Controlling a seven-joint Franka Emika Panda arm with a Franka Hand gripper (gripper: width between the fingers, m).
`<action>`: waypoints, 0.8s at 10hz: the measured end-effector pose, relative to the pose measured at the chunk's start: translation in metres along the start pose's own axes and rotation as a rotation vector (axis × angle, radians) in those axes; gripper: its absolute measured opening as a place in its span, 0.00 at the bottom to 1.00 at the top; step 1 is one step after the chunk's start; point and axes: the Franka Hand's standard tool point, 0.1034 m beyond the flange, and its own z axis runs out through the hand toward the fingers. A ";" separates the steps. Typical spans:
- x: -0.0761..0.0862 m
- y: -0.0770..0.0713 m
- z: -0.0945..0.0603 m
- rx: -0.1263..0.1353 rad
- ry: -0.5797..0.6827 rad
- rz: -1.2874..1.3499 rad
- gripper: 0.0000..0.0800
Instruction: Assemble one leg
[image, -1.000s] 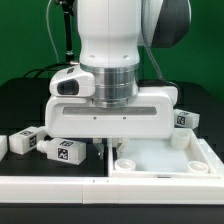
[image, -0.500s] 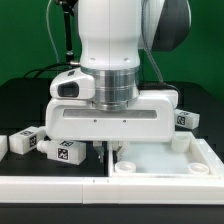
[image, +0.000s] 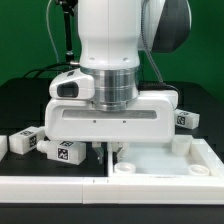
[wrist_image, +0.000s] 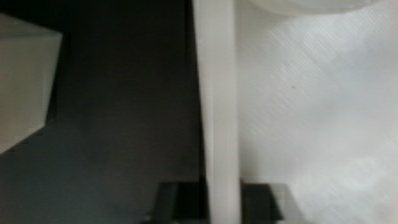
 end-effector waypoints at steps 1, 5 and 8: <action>0.000 0.000 0.000 0.000 0.000 0.000 0.29; -0.010 -0.002 -0.044 0.006 -0.024 -0.010 0.77; -0.019 -0.011 -0.057 0.007 -0.019 -0.003 0.81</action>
Offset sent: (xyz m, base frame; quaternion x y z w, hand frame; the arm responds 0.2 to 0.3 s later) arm -0.0222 -0.0019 0.0514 -0.0035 -0.0565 -0.0238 0.9981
